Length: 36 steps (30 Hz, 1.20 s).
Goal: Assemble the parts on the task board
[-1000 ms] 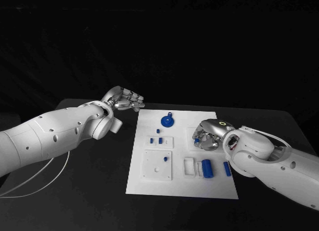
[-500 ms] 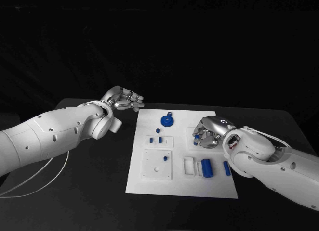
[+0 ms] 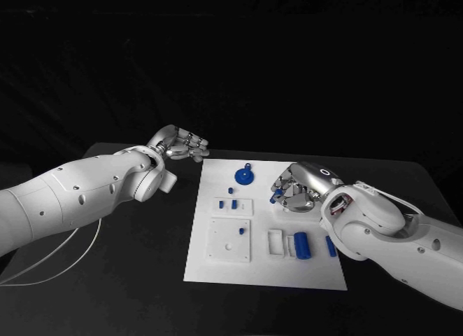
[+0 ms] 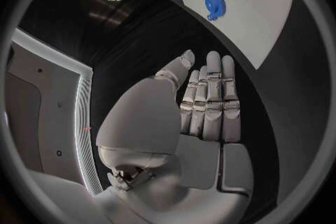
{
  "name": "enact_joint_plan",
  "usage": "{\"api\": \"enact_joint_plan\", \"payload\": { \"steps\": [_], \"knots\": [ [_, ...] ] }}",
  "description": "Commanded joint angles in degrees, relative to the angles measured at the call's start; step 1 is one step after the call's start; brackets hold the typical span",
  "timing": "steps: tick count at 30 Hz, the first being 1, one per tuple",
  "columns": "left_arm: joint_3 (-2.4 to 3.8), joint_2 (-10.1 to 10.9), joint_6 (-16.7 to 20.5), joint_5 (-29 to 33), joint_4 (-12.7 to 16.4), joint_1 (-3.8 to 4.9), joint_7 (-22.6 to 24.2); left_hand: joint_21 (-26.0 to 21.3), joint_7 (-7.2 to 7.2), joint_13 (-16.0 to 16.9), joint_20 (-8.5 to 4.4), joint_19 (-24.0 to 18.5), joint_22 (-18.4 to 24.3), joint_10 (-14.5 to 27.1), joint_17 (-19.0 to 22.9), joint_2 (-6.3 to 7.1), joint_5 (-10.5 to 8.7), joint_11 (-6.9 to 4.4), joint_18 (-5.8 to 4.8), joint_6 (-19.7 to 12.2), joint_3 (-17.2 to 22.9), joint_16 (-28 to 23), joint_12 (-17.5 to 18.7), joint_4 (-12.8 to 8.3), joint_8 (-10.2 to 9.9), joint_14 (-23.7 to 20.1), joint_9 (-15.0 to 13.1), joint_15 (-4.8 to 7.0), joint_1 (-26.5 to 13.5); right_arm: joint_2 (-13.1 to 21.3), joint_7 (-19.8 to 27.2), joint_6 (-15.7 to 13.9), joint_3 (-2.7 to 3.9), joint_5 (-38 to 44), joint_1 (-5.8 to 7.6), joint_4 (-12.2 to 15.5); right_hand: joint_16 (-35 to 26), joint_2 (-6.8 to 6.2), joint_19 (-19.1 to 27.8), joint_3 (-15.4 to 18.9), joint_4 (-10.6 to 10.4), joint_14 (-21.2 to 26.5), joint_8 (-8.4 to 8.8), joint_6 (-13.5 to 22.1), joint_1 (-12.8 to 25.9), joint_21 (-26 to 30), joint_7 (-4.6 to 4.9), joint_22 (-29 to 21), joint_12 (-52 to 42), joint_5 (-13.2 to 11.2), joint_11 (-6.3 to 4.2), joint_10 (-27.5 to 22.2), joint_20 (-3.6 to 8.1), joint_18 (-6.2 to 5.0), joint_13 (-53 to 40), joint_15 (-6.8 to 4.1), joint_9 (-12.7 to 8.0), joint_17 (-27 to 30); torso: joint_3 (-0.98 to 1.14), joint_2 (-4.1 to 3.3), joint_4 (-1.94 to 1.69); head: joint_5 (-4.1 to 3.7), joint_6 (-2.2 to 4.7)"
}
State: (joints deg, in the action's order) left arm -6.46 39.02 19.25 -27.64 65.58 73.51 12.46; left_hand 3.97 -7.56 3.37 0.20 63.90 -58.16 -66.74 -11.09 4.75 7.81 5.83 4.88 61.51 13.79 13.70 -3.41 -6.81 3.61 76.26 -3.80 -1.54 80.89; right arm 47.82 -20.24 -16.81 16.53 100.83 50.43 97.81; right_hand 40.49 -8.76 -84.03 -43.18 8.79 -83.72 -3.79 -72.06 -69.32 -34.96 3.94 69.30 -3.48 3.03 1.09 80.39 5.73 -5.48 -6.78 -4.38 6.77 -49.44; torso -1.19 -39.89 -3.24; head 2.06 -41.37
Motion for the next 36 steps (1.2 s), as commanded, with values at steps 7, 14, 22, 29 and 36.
{"api": "enact_joint_plan", "payload": {
  "steps": [7, 14, 22, 29, 36],
  "knots": [
    [0.04, -0.69, -0.90, 0.41, -0.45, -0.08, 0.25, 0.07, -0.15, -0.02, 0.10, 0.32, -0.36, 0.12, -0.08, -0.58, 0.27, -0.04, -0.62, 0.13, 0.12, -0.09, -0.13, 0.08, -0.03, 0.25, 0.04, 0.05, -0.11, -2.26, 4.47, -0.41, -1.24, -0.61, -0.04, 2.71, 0.05, 0.92, -2.43, 0.95, 0.09, 0.02, 0.06, -0.35, -0.97, 0.16, 0.00, 0.14, -0.04, -0.16, -1.17, 1.42, 0.28, -1.00, -0.96, -0.24, 0.00, -0.09, -0.17, 0.23, 0.06, 0.46, -0.11],
    [0.02, -1.33, -1.13, 0.51, -0.76, -0.21, 0.28, 0.07, -0.15, -0.02, 0.10, 0.32, -0.36, 0.12, -0.08, -0.58, 0.27, -0.04, -0.62, 0.13, 0.12, -0.09, -0.13, 0.08, -0.03, 0.25, 0.04, 0.05, -0.11, -5.65, 6.22, -0.24, -4.75, 1.83, -0.05, 2.92, 0.03, 0.95, -2.43, 0.98, 0.11, 0.03, 0.06, -0.37, -1.02, 0.22, -0.02, 0.16, -0.05, -0.16, -1.18, 1.46, 0.29, -1.00, -0.90, -0.25, -0.02, -0.10, -0.10, 0.13, -0.13, 1.11, -0.02],
    [0.01, -1.62, -1.35, 0.57, -0.76, -0.25, 0.25, 0.04, -0.16, -0.02, 0.12, 0.29, -0.44, 0.18, -0.07, -0.61, 0.24, -0.02, -0.61, 0.12, 0.15, -0.11, -0.13, 0.07, -0.03, 0.21, 0.04, 0.03, -0.18, -8.43, 7.48, 0.41, -7.28, 3.50, -0.33, 2.16, -0.07, 1.04, -2.45, 1.06, 0.31, 0.01, 0.07, -0.39, -1.07, 0.48, 0.01, 0.20, -0.04, -0.15, -1.15, 1.46, 0.28, -1.03, -0.71, -0.23, -0.13, -0.13, -0.16, 0.08, -0.04, 1.79, -0.28],
    [0.00, -1.60, -1.44, 0.58, -0.72, -0.26, 0.21, 0.04, -0.16, -0.02, 0.12, 0.29, -0.44, 0.18, -0.07, -0.61, 0.24, -0.02, -0.61, 0.12, 0.15, -0.11, -0.13, 0.07, -0.03, 0.21, 0.04, 0.03, -0.18, -9.52, 7.63, 2.10, -8.96, 4.92, -0.56, 1.03, -0.12, 1.13, -2.44, 1.17, 0.48, 0.03, 0.07, -0.40, -1.05, 0.56, 0.01, 0.27, -0.05, -0.13, -1.15, 1.48, 0.25, -1.03, -0.67, -0.22, -0.17, -0.15, -0.11, 0.11, 0.05, 2.13, -0.62],
    [0.00, -1.55, -1.46, 0.58, -0.65, -0.26, 0.22, 0.04, -0.16, -0.02, 0.12, 0.29, -0.44, 0.18, -0.07, -0.61, 0.24, -0.02, -0.61, 0.12, 0.15, -0.11, -0.13, 0.07, -0.03, 0.21, 0.04, 0.03, -0.18, -10.22, 7.48, 2.92, -10.04, 6.21, -0.94, 0.26, -0.13, 1.19, -2.43, 1.23, 0.58, 0.03, 0.06, -0.43, -1.01, 0.60, 0.01, 0.32, -0.05, -0.14, -1.15, 1.50, 0.25, -1.03, -0.65, -0.22, -0.19, -0.17, -0.08, 0.09, 0.07, 2.35, -1.21]
  ]
}}
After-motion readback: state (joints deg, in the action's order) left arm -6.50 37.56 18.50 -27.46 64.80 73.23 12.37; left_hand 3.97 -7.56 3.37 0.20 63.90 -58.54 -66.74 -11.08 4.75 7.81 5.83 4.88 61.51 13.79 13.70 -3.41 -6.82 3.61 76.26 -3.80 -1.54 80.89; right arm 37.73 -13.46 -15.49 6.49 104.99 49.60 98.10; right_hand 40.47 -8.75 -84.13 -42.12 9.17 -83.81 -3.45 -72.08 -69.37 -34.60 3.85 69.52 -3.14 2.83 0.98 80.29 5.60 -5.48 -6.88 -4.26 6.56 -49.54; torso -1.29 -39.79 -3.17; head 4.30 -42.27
